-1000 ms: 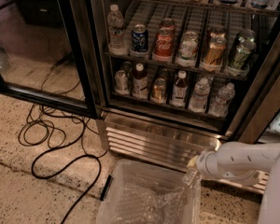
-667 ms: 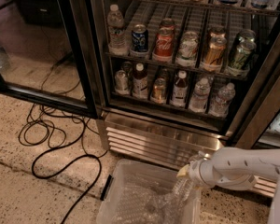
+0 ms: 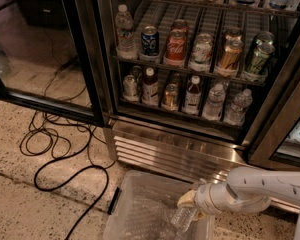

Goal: Pick water bottle from bottom shelf of fridge

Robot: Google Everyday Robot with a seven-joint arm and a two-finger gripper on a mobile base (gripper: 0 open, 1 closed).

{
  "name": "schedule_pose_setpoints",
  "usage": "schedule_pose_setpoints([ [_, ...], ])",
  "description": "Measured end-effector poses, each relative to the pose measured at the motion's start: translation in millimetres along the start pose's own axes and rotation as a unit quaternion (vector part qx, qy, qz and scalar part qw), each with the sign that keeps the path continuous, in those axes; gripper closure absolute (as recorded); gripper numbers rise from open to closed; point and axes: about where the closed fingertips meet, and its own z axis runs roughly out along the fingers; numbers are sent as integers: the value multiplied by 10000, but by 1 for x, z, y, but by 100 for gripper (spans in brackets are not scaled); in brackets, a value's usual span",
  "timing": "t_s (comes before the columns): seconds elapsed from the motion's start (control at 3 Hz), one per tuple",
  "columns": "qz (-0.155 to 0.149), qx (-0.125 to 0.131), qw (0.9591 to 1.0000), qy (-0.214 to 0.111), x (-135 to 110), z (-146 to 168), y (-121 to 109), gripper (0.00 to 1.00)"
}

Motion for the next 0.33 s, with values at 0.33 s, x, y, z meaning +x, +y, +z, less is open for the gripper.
schedule_pose_setpoints([
  [0.33,9,-10,9999,99,5,2,0,100],
])
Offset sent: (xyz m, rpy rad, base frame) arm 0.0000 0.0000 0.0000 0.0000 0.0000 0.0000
